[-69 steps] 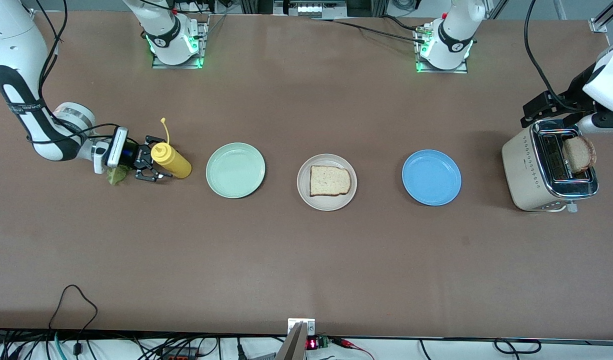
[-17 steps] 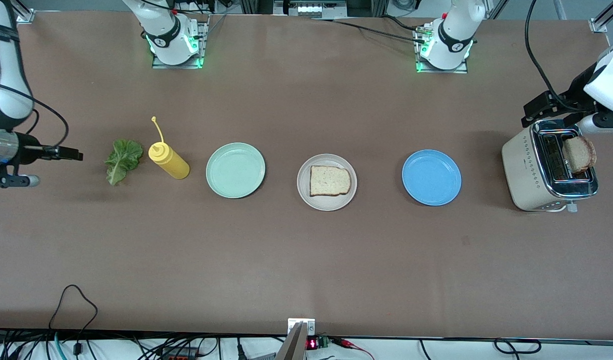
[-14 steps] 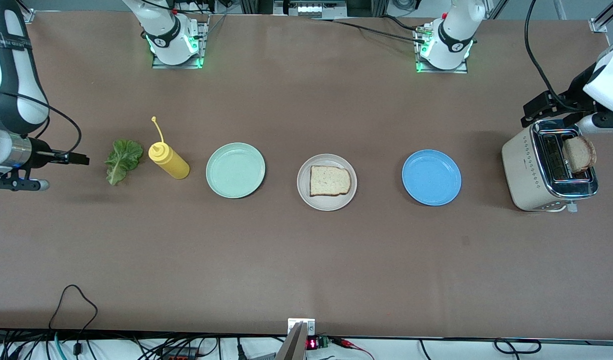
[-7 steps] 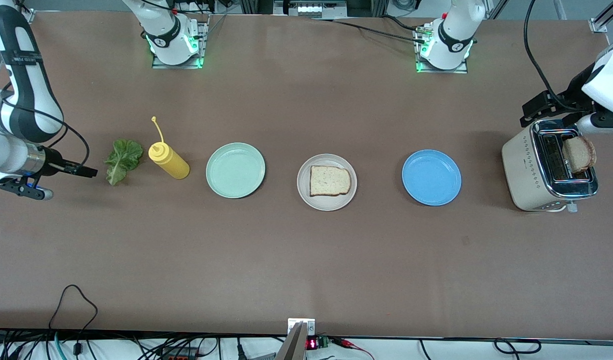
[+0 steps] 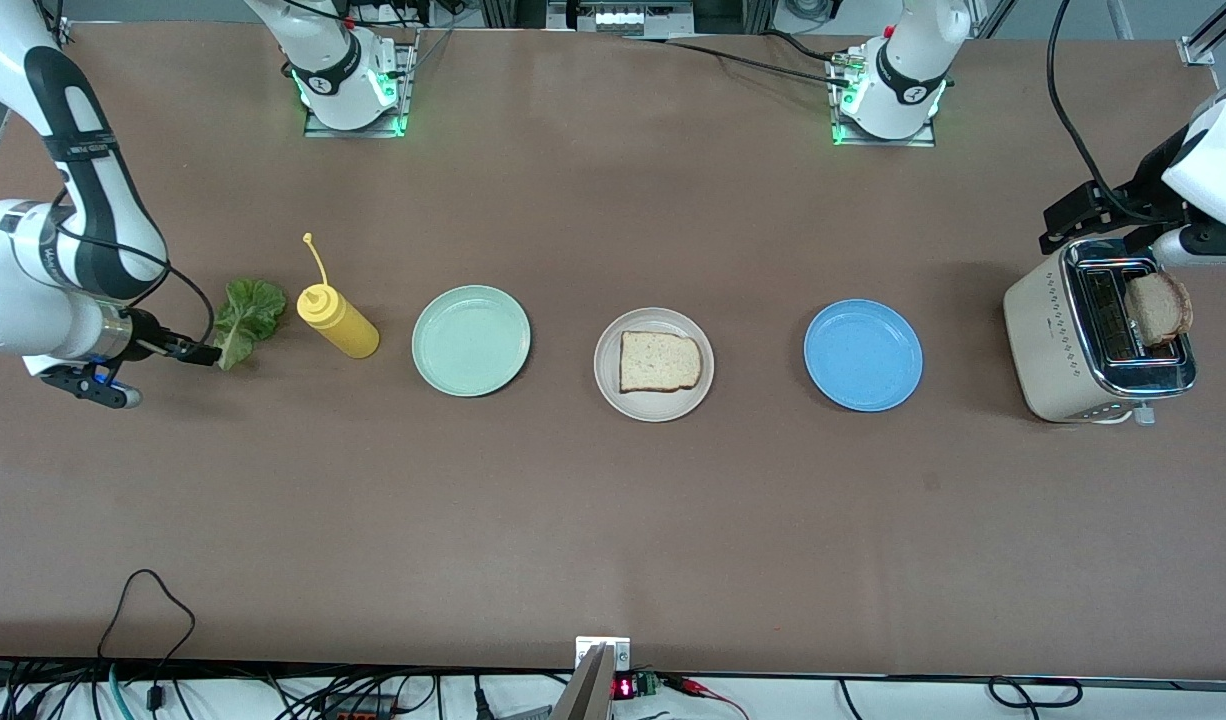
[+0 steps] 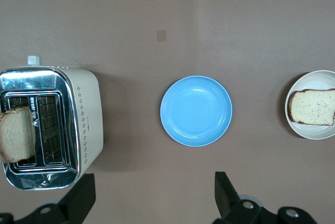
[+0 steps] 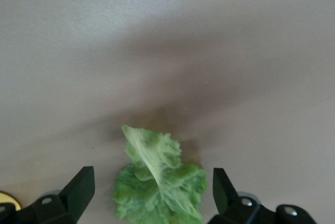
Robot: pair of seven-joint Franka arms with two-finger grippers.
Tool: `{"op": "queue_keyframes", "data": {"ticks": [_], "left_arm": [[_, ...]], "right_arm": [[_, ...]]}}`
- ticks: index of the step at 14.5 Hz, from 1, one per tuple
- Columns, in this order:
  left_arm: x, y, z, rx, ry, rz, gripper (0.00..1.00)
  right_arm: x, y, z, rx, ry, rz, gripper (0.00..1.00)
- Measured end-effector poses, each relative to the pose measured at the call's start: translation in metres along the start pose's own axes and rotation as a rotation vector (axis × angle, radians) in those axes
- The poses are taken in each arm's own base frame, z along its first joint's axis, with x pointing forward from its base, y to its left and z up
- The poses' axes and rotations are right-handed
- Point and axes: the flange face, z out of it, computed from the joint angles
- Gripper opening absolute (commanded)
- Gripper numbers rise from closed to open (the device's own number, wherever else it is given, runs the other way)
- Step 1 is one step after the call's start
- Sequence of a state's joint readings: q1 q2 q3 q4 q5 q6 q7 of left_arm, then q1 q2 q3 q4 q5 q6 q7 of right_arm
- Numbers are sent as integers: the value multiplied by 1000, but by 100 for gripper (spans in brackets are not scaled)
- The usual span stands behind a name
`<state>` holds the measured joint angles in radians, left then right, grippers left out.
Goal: Make sandwich in beige plate with both arms
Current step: 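Move the right gripper down onto the green lettuce leaf, then close the right gripper on the lettuce and lift it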
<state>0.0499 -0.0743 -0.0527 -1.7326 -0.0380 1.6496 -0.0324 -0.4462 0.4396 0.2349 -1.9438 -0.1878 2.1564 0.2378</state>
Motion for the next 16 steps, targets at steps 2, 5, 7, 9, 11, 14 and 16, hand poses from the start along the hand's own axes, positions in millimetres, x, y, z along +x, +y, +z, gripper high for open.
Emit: {"op": "queue_keyframes", "data": {"ticks": [2,5,7,9,11,14,16], "left_arm": [[0,-1,0,0,0,-1,100],[0,-1,0,0,1,-2,100],[0,-1,-1,0,2,-2,100],[0,-1,-1,0,3,-2,100],[0,-1,-1,0,3,-2,100],[0,-2,-1,0,3,-3,100],[0,-4,-1,-1,3,-8,100]], "right_arm": [[1,-5,7,2,4,-8,100],[1,-8,25,9,4,-14,100],[0,-10,38,16,1,-18,95],[0,-12,49,21,-4,-20,75],[0,-13,54,17,-9,-26,42],[0,-12,54,1,-5,-41,5],[0,-12,54,-4,-3,-50,0]]}}
